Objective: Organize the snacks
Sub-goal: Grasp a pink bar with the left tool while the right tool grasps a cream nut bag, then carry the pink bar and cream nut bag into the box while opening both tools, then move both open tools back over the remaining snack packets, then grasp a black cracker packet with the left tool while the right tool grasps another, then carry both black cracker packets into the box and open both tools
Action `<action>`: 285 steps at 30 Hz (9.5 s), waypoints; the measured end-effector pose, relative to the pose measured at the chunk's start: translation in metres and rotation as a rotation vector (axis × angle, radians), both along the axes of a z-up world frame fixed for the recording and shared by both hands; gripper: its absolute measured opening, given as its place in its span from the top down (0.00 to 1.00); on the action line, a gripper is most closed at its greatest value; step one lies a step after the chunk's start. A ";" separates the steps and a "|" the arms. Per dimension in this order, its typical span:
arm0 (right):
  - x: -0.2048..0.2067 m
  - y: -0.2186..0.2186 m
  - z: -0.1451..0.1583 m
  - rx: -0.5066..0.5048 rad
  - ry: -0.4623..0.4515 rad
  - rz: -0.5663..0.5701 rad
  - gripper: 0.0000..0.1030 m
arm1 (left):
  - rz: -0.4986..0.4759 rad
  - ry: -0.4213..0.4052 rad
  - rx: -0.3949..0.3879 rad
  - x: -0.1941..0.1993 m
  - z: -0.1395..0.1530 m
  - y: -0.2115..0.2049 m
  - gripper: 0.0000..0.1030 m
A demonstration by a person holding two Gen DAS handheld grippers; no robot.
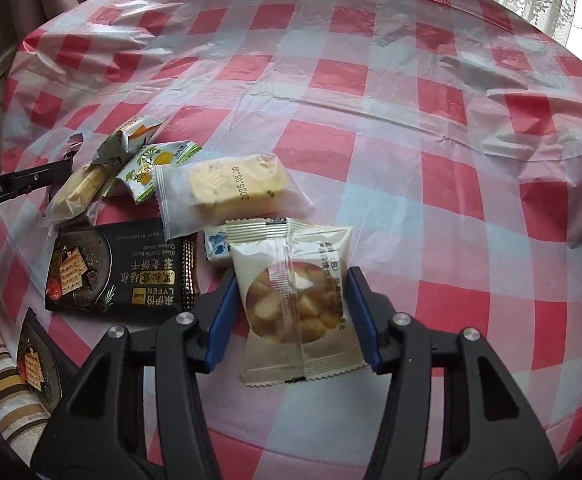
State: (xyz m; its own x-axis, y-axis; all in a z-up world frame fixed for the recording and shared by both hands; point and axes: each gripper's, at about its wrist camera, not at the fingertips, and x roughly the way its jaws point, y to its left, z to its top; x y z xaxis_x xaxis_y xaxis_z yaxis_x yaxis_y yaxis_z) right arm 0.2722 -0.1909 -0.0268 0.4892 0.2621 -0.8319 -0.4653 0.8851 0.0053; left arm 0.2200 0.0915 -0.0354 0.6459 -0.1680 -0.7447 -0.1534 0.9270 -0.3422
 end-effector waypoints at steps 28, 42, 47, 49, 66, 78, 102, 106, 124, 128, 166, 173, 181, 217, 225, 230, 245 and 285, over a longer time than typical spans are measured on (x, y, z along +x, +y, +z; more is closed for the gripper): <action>-0.076 -0.082 0.046 0.195 -0.022 -0.182 0.53 | -0.101 -0.102 0.044 -0.066 0.066 -0.096 0.82; -0.123 -0.168 0.052 0.257 -0.038 -0.324 0.53 | -0.365 -0.111 0.046 -0.082 0.087 -0.224 0.82; -0.140 -0.202 0.047 0.273 -0.035 -0.378 0.53 | -0.445 -0.106 0.041 -0.088 0.091 -0.261 0.82; -0.148 -0.219 0.046 0.279 -0.036 -0.408 0.53 | -0.472 -0.096 0.030 -0.090 0.092 -0.275 0.82; -0.216 -0.364 0.018 0.284 0.002 -0.733 0.52 | -0.788 0.059 -0.069 -0.123 0.073 -0.407 0.82; -0.225 -0.379 0.024 0.258 -0.015 -0.756 0.43 | -0.924 0.149 -0.107 -0.142 0.060 -0.457 0.75; -0.197 -0.256 0.051 0.199 0.008 -0.471 0.41 | -0.637 0.074 -0.118 -0.122 0.074 -0.352 0.64; -0.190 -0.213 0.052 0.183 0.023 -0.379 0.37 | -0.560 0.082 -0.145 -0.123 0.073 -0.310 0.62; -0.159 -0.116 0.041 0.094 0.100 -0.177 0.30 | -0.517 0.212 0.038 -0.106 0.032 -0.141 0.27; -0.154 -0.112 0.036 0.089 0.123 -0.181 0.30 | -0.639 0.222 0.189 -0.097 0.023 -0.141 0.25; -0.083 -0.030 0.028 0.154 0.235 -0.335 0.20 | -0.377 0.068 0.070 -0.056 0.047 -0.082 0.45; -0.046 0.036 0.017 0.209 0.307 -0.412 0.20 | -0.128 0.014 0.005 -0.057 0.041 -0.034 0.45; -0.014 0.072 0.004 0.156 0.327 -0.573 0.17 | -0.032 -0.042 -0.003 -0.063 0.039 -0.009 0.45; -0.074 0.072 -0.001 -0.102 0.194 -0.120 0.34 | -0.001 0.049 0.006 -0.076 0.026 -0.020 0.45; -0.072 0.054 0.009 -0.034 0.199 -0.122 0.47 | -0.009 0.039 0.011 -0.080 0.033 -0.029 0.45; -0.075 0.029 0.019 0.035 0.185 -0.147 0.47 | -0.033 0.030 0.030 -0.081 0.040 -0.044 0.45; -0.095 -0.085 0.047 0.175 0.132 -0.298 0.47 | -0.223 0.013 0.074 -0.064 0.065 -0.143 0.45; -0.214 -0.411 -0.015 0.186 0.168 -0.928 0.43 | -1.005 0.204 0.035 -0.105 0.035 -0.504 0.42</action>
State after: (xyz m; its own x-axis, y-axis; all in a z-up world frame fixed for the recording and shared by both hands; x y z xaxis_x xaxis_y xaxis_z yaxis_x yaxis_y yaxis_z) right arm 0.0579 -0.6022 -0.0415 0.4462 -0.0340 -0.8943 0.4396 0.8787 0.1859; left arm 0.1152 -0.4125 -0.0009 0.0789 -0.5376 -0.8395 0.6472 0.6681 -0.3671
